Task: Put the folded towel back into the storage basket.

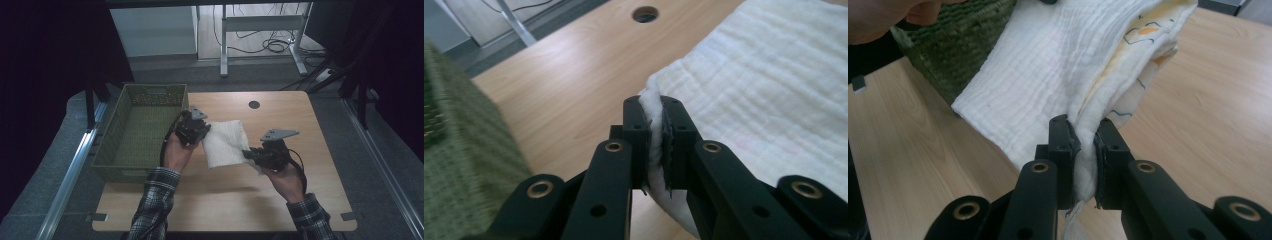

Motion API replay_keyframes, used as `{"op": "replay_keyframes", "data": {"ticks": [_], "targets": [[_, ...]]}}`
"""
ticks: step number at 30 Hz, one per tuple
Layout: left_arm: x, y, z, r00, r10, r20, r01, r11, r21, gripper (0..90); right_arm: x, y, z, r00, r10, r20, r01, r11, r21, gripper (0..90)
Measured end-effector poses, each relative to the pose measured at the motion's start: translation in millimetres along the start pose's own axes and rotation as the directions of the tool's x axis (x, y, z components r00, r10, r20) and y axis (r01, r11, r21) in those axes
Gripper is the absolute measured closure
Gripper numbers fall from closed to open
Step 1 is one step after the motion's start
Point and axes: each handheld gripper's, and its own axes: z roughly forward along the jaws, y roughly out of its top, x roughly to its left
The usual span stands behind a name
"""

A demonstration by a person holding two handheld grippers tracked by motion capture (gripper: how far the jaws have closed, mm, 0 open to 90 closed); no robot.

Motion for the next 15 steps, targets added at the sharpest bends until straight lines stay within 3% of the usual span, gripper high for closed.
{"op": "replay_keyframes", "data": {"ticks": [15], "targets": [[62.2,0.1,-35.0,0.9921,-0.028,-0.123,0.028,0.9996,0.000,83.1,15.1,60.1,49.8,0.9971,0.005,-0.076,-0.008,1.000,-0.027,80.8]]}}
